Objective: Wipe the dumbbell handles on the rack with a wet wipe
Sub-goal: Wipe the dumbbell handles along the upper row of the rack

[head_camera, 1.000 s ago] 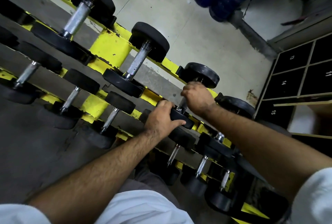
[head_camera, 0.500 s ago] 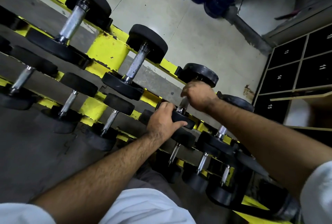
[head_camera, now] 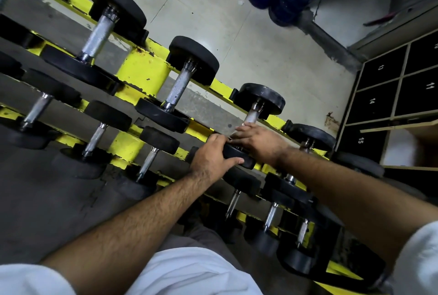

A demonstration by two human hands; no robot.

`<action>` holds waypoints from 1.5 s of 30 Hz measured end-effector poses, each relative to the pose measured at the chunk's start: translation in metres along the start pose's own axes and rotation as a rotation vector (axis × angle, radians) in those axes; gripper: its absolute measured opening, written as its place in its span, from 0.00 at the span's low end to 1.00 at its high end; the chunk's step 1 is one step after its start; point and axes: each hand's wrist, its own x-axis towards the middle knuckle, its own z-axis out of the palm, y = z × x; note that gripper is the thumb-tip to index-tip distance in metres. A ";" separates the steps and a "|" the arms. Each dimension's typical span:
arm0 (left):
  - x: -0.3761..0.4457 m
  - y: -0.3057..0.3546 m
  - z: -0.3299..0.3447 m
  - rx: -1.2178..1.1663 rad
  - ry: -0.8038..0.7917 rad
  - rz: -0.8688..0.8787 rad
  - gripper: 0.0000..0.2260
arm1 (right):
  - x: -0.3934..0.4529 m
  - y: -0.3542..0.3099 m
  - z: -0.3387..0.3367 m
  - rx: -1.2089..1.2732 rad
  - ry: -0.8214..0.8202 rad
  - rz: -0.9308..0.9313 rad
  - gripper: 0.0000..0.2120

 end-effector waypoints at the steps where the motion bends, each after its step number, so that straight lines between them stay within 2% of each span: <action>1: 0.000 0.000 0.000 0.000 0.004 0.004 0.27 | -0.001 0.009 -0.002 -0.003 0.026 0.019 0.19; 4: -0.001 0.000 0.003 -0.008 0.021 0.007 0.26 | 0.004 0.030 -0.009 -0.013 0.199 0.275 0.19; 5: -0.001 0.000 0.003 -0.004 0.023 0.009 0.26 | 0.006 0.026 -0.007 -0.018 0.212 0.284 0.19; 8: 0.000 0.001 0.000 0.017 0.017 0.005 0.25 | 0.001 0.006 0.003 0.002 0.094 -0.012 0.17; 10: -0.002 0.003 0.003 0.038 0.032 0.022 0.24 | 0.002 0.013 -0.001 0.002 0.090 -0.085 0.15; 11: -0.005 0.006 0.005 0.056 0.052 0.040 0.23 | 0.006 0.021 -0.003 -0.012 0.144 -0.026 0.15; 14: -0.016 0.014 0.020 0.149 0.084 0.100 0.26 | 0.014 0.029 -0.001 -0.023 0.272 0.309 0.18; 16: -0.021 0.019 0.029 0.193 0.082 0.091 0.30 | 0.010 0.016 0.012 -0.006 0.255 0.226 0.19; 18: -0.021 0.021 0.032 0.209 0.104 0.072 0.29 | -0.004 0.010 0.022 0.037 0.181 0.038 0.21; 19: -0.020 0.021 0.032 0.214 0.113 0.068 0.28 | -0.008 0.016 0.022 0.039 0.177 0.003 0.22; 21: -0.017 0.020 0.031 0.218 0.118 0.064 0.27 | -0.010 0.036 0.021 0.041 0.278 0.052 0.23; 24: -0.013 0.015 0.024 0.177 0.114 0.057 0.26 | -0.001 0.038 0.021 0.111 0.441 0.219 0.24; 26: -0.012 0.011 0.020 0.161 0.107 0.070 0.25 | -0.001 0.024 0.032 0.128 0.438 0.080 0.22; 29: -0.015 0.010 0.019 0.150 0.123 0.087 0.24 | -0.008 0.026 0.036 0.138 0.326 -0.196 0.21; 31: -0.016 0.011 0.019 0.132 0.138 0.098 0.24 | -0.004 0.040 0.033 0.119 0.311 -0.240 0.20; 34: -0.017 0.010 0.017 0.114 0.142 0.097 0.24 | 0.001 0.045 0.035 0.117 0.332 -0.178 0.21; 39: -0.018 0.010 0.020 0.124 0.165 0.086 0.23 | -0.002 0.046 0.038 0.039 0.266 -0.350 0.23; 40: -0.017 0.010 0.020 0.120 0.168 0.089 0.23 | -0.001 0.055 0.037 0.015 0.308 -0.312 0.24; 43: -0.016 0.010 0.017 0.115 0.169 0.099 0.23 | 0.000 0.075 0.043 0.053 0.516 -0.031 0.29; 45: -0.016 0.009 0.016 0.129 0.165 0.102 0.24 | 0.002 0.066 0.056 0.064 0.555 0.000 0.30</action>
